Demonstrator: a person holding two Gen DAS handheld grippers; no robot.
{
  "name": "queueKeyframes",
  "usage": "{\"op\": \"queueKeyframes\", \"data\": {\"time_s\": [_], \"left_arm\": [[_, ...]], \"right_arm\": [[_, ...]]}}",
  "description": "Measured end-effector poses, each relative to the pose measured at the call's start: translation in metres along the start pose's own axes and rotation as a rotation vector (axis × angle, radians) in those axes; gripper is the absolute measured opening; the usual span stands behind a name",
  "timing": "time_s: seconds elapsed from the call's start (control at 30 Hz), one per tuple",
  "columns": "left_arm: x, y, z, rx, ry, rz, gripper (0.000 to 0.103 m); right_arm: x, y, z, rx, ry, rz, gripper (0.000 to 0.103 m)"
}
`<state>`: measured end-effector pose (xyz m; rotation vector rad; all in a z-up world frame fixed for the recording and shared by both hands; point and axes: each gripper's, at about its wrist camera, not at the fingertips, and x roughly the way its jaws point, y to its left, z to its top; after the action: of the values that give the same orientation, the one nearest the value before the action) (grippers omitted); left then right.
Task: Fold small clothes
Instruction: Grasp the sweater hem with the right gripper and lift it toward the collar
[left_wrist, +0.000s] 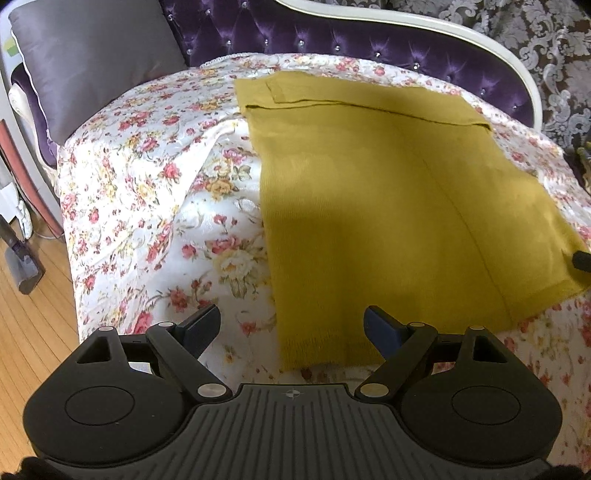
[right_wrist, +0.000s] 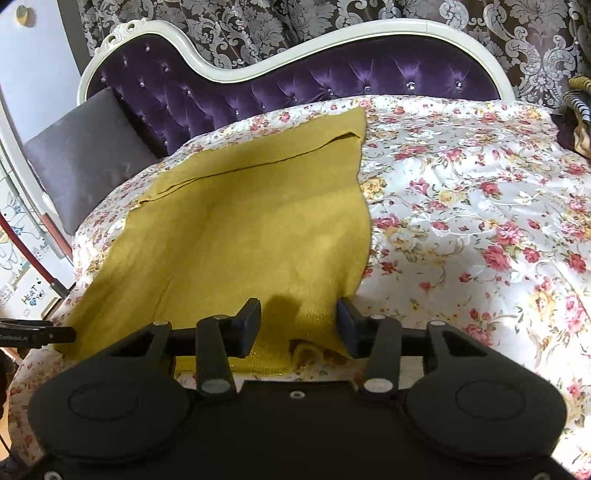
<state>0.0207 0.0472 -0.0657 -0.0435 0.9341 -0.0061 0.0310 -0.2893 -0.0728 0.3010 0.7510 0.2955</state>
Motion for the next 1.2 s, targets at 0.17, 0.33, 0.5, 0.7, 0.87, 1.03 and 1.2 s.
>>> {"op": "queueKeyframes", "data": {"time_s": [0.17, 0.33, 0.5, 0.7, 0.87, 1.03, 1.2], "left_arm": [[0.002, 0.000, -0.006, 0.005, 0.019, -0.024, 0.085], [0.005, -0.002, -0.009, 0.018, 0.018, -0.019, 0.085], [0.007, -0.003, -0.006, 0.013, -0.001, -0.029, 0.068], [0.003, -0.002, 0.000, 0.022, -0.045, -0.095, 0.007], [-0.009, 0.001, 0.016, -0.007, -0.087, -0.138, 0.007], [-0.017, 0.009, 0.046, -0.044, -0.134, -0.183, 0.007], [-0.016, 0.020, 0.084, -0.068, -0.197, -0.200, 0.007]], "right_arm": [[-0.001, 0.001, -0.001, 0.000, 0.003, -0.002, 0.056], [0.001, 0.001, -0.001, 0.003, 0.005, 0.003, 0.056], [0.003, 0.003, 0.001, 0.003, 0.009, 0.007, 0.056], [0.008, 0.005, 0.002, 0.014, 0.041, 0.036, 0.016], [0.002, 0.003, 0.014, 0.071, 0.017, 0.096, 0.015], [-0.002, 0.002, 0.044, 0.106, -0.050, 0.156, 0.015], [0.015, -0.007, 0.085, 0.130, -0.114, 0.202, 0.015]]}}
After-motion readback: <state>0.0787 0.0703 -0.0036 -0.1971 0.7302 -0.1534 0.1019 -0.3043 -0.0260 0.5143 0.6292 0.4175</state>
